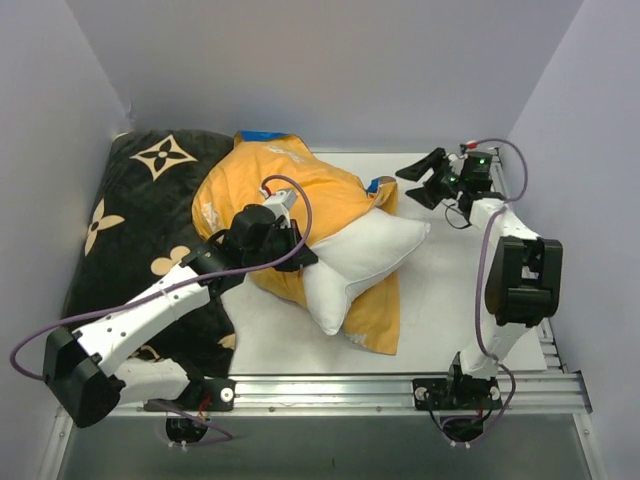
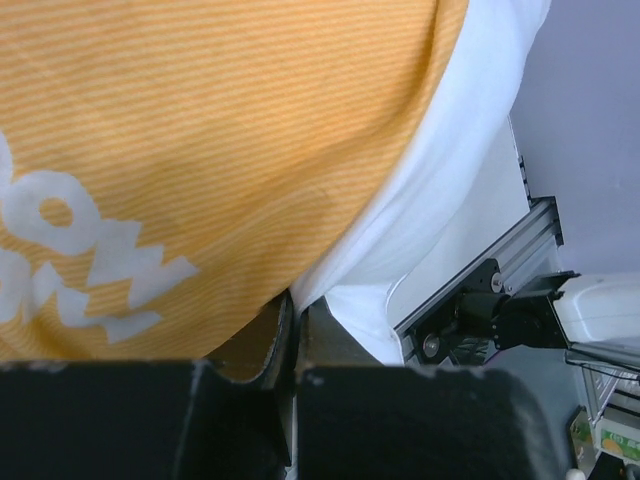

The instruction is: Remove the pillowcase from the pillow

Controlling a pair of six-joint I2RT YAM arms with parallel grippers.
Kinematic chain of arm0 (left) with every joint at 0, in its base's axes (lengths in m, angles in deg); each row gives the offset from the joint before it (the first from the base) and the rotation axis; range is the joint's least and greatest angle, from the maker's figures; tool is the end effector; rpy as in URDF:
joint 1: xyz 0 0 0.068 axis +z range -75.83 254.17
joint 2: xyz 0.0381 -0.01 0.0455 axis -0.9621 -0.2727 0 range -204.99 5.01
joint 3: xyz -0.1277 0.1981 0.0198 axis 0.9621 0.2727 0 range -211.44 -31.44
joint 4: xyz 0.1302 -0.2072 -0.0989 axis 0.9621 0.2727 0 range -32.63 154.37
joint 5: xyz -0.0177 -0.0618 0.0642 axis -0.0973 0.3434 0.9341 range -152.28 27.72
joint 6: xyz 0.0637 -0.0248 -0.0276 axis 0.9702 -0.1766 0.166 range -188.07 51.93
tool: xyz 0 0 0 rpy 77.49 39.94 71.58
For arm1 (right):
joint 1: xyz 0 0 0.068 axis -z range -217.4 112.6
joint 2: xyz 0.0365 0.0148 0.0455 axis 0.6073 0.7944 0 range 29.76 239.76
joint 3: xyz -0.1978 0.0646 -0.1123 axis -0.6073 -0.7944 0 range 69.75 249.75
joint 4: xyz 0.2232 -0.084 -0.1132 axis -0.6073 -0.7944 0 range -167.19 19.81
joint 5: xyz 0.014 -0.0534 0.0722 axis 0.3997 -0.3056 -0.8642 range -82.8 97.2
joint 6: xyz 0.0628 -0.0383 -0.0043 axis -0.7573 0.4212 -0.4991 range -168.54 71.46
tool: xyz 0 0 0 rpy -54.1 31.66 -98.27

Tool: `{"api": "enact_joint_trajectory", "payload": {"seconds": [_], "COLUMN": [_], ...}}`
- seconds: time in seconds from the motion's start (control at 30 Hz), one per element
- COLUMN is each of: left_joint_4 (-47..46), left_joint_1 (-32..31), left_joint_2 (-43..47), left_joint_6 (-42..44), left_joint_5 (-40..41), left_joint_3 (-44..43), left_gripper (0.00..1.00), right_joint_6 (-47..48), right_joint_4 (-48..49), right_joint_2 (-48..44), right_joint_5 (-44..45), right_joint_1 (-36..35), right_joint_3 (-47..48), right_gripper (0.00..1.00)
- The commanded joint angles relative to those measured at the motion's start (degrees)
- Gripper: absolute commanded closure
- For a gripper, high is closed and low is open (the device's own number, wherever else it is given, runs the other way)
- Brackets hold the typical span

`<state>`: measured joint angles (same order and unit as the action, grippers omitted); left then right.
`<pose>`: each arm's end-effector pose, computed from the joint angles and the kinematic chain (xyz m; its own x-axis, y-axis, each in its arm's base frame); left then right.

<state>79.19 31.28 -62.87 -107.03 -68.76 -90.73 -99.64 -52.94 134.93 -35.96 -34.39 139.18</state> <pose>0.2188 -0.2129 0.2770 -0.7585 -0.1481 -0.6346 0.3480 0.7313 -0.5866 0.4296 0.0196 0.1982 -0.6732 0.6038 -0.4269 -0.1364 0.4659 0.8742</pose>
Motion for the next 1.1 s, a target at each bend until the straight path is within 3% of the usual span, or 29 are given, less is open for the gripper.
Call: {"api": "enact_joint_trajectory", "payload": {"seconds": [0.0,0.23,0.4,0.6,0.7,0.97,1.07], "left_joint_4": [-4.8,-11.1,-12.9,-11.6,-11.0,-10.8,-11.0], "left_joint_1": [0.3,-1.4,-1.7,-3.1,-3.5,-4.7,-5.3], "left_joint_2": [-4.0,-12.9,-22.1,-31.2,-33.2,-34.7,-34.9], "left_joint_6": [-1.7,-3.4,-3.8,-3.4,-3.5,-3.5,-4.0], "left_joint_5": [3.8,4.7,3.8,1.9,1.5,0.2,0.3], "left_joint_3": [-2.6,-6.6,-15.7,-26.7,-29.7,-29.3,-26.9], "left_gripper": [1.00,1.00,1.00,1.00,1.00,1.00,1.00], "right_joint_6": [2.7,7.3,11.3,11.6,8.7,-4.4,-9.7], "right_joint_4": [-8.0,-24.5,-28.8,-28.3,-20.0,6.4,22.9], "right_joint_2": [-8.9,-21.3,-34.0,-48.6,-51.9,-45.0,-41.8], "right_joint_5": [6.3,12.9,16.4,21.1,19.4,18.6,21.3], "right_joint_1": [2.2,4.4,1.3,-4.0,-4.2,-8.7,-9.0], "right_joint_3": [2.8,3.3,-7.2,-22.7,-30.8,-43.2,-49.9], "right_gripper": [0.28,0.20,0.08,0.02,0.00,0.00,0.00]}}
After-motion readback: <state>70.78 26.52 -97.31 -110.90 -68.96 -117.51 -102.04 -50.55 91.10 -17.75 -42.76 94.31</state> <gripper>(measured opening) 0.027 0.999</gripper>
